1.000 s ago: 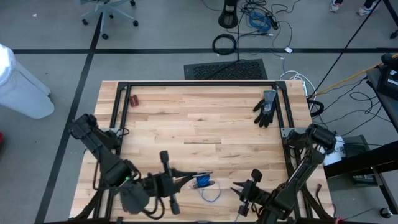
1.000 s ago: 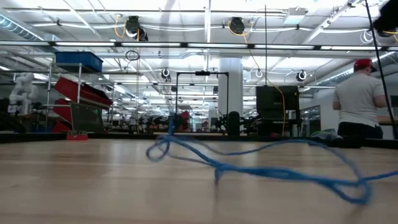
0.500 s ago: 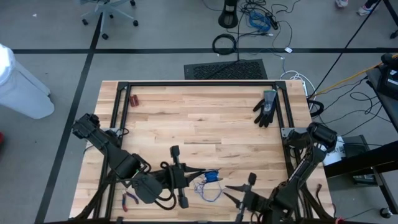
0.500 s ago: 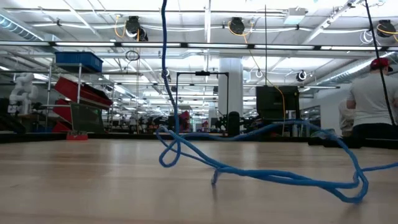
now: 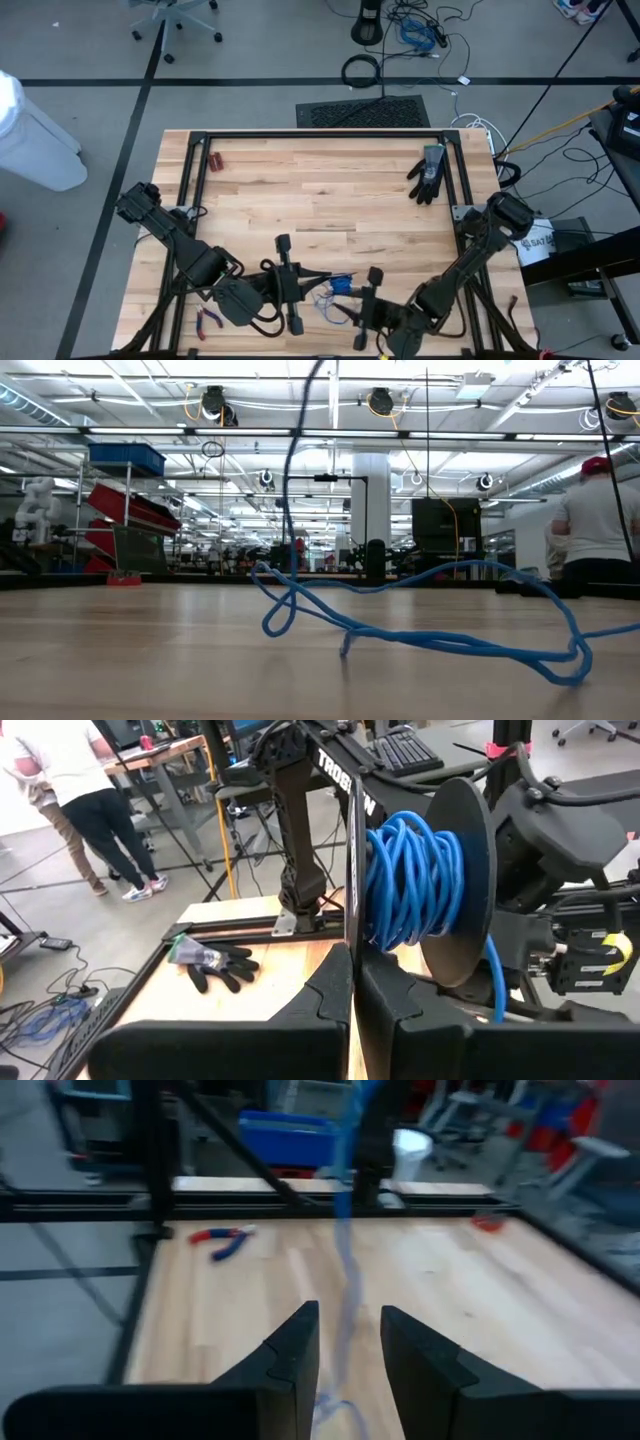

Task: Coil cords
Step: Coil the blue wire onto a spool

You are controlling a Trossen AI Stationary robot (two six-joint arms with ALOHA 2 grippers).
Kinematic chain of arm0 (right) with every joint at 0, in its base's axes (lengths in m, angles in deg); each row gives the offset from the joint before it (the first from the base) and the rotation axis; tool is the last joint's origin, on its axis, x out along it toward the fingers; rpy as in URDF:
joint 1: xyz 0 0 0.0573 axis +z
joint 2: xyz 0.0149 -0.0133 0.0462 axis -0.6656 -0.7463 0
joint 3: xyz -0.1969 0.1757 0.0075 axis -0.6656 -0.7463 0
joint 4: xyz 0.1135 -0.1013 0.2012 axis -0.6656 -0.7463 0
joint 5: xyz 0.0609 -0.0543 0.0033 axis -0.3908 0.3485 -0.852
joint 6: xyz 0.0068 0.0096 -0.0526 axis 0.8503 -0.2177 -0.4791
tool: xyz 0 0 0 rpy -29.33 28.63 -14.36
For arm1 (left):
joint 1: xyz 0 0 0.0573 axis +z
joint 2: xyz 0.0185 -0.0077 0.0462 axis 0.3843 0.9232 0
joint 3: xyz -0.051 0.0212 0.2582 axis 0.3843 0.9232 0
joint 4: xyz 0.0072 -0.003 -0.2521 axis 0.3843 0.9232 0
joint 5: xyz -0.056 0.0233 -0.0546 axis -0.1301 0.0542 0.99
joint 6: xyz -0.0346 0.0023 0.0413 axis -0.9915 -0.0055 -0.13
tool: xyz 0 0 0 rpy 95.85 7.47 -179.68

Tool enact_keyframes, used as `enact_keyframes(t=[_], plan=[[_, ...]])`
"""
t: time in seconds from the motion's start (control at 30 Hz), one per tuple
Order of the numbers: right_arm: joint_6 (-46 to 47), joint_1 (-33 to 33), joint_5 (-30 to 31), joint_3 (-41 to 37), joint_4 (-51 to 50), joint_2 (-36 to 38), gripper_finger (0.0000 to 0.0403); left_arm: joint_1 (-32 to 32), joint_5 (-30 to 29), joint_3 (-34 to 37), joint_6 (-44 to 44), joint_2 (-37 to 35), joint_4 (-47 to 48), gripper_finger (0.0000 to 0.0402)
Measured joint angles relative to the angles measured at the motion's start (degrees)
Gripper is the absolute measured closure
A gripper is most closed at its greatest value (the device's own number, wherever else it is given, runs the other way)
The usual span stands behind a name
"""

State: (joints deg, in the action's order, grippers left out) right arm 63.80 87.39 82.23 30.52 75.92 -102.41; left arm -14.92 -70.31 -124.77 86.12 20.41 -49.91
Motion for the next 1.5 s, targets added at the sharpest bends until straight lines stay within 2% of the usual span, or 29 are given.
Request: enact_keyframes(t=[0.1, 0.17, 0.5, 0.77, 0.93, 1.13, 1.37, 1.5], plan=[[-1.2, -1.4, -4.7, 0.0, 3.4, -0.5, 0.0305, 0.0, 0.0, 0.0, 0.0, 0.0, 0.0, 0.0395], [-2.8, -2.0, -5.8, 0.0, 5.2, -1.3, 0.0304, 0.0, 0.0, 0.0, 0.0, 0.0, 0.0, 0.0395], [-4.1, -3.8, -6.1, 0.0, 9.2, -4.4, 0.0300, -0.1, 0.2, 0.0, 0.1, 0.0, 0.0, 0.0395], [-4.4, -4.0, -5.8, 0.0, 9.8, -4.9, 0.0250, -0.1, 0.3, 0.0, 0.1, 0.0, 0.0, 0.0395], [-4.7, -4.0, -6.1, 0.0, 9.6, -4.8, 0.0242, -0.1, 0.3, 0.0, 0.1, 0.0, 0.0, 0.0395], [-3.2, -4.0, -5.9, 0.0, 8.8, -4.8, 0.0279, -0.1, 0.3, 0.0, 0.1, 0.0, 0.1, 0.0395], [4.0, -3.9, -3.9, 0.0, 1.9, -4.8, 0.0391, -0.2, 0.4, 0.0, 0.1, -0.1, 0.3, 0.0395], [11.7, -2.5, 0.8, 0.0, -3.3, -4.8, 0.0398, -0.9, 0.7, 0.0, 0.1, -0.1, 1.4, 0.0395]])
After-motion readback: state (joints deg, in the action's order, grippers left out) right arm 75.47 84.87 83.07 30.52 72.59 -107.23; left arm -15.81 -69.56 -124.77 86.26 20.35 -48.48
